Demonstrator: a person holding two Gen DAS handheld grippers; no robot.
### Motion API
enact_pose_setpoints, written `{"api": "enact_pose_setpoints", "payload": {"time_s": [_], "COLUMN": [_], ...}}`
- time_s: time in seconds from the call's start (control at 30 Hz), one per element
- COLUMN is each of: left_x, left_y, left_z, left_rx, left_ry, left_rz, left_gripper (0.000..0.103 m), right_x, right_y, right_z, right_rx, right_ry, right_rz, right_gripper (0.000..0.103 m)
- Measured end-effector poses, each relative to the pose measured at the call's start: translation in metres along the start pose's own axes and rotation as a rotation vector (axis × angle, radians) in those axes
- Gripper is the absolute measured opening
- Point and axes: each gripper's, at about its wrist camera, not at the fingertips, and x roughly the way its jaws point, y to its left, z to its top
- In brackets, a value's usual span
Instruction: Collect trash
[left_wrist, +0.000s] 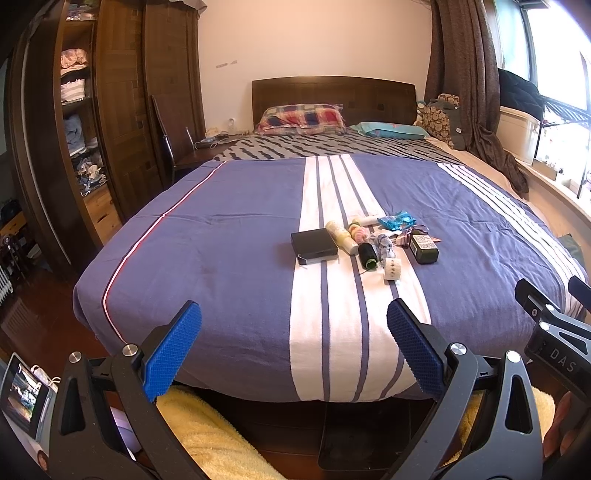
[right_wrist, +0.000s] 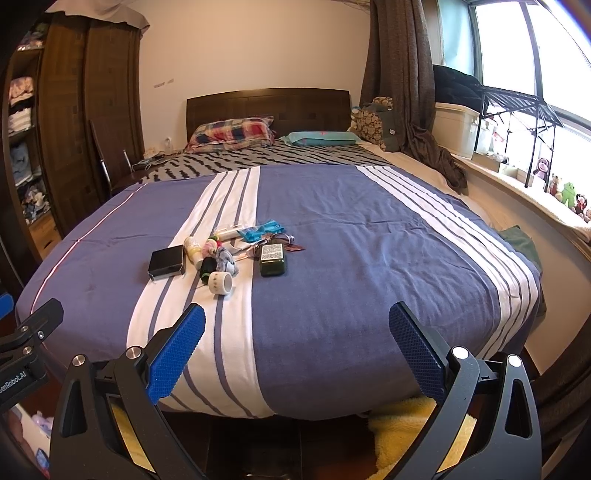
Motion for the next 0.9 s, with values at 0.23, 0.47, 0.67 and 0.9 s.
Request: {"api": "enact_pose_setpoints", "payload": {"time_s": [0.23, 0.47, 0.67, 0.9], "left_x": [0.0, 0.0, 0.004, 0.021], "left_y": [0.0, 0.0, 0.002, 0.004], "left_z": [-0.001, -0.001, -0.003, -0.006], "left_rx": [0.0, 0.0, -0.001, -0.001], "left_ry": [0.0, 0.0, 0.009, 0.036], "left_rz": [0.0, 0.0, 0.001, 0.015], "left_gripper": [0.095, 0.095, 0.095, 0.095], "right_x": [0.0, 0.001, 0.004, 0.013], "right_y": [0.001, 0.002, 0.006, 0.003], "right_z": [0.0, 0.001, 0.001, -0.003], "right_rx": [0.0, 0.001, -0.003, 0.005], "right_ry": [0.002, 0.002, -0.003, -0.01], "right_rz": [0.001, 0.003, 0.009, -0.003], "right_gripper": [0.1, 0.1, 0.1, 0.1]}}
